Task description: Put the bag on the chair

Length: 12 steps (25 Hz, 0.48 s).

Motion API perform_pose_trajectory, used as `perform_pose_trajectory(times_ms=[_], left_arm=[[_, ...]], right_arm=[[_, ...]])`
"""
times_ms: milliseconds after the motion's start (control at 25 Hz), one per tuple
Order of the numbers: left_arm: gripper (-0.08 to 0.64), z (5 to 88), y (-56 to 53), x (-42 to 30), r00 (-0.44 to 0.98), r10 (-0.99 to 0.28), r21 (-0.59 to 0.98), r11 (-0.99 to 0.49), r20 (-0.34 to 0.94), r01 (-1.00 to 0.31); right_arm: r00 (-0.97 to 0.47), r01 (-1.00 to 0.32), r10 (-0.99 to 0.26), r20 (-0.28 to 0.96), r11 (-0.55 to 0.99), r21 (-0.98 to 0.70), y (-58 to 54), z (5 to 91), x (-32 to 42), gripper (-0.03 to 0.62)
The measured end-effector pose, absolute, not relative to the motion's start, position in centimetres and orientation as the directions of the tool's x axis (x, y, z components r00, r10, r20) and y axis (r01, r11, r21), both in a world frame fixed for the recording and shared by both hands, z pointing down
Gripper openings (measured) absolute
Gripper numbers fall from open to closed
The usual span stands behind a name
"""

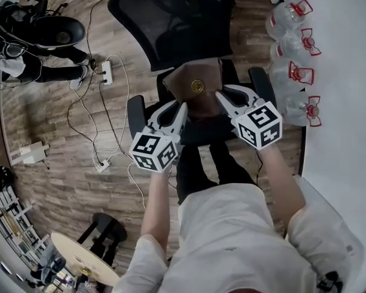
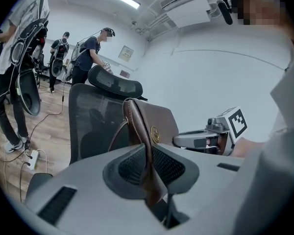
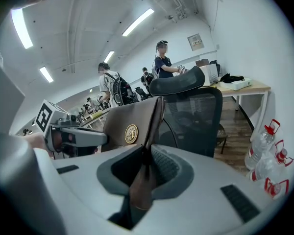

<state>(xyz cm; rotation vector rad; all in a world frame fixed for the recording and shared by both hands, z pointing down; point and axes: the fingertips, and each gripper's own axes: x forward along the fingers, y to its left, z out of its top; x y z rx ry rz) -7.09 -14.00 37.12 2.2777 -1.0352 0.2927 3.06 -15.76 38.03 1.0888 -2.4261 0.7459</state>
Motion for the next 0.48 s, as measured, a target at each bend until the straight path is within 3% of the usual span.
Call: perform_pose_trajectory(times_ms=[480], left_arm=[[0.034,40.8,-17.4,-8.7,0.694,-0.585,0.451,-0.529,0.419,-0.718]], right_arm=[[-0.605,-0.785,-0.578,0.548,0.549,-0.287,-18.8,41.6,1.5,0.06]])
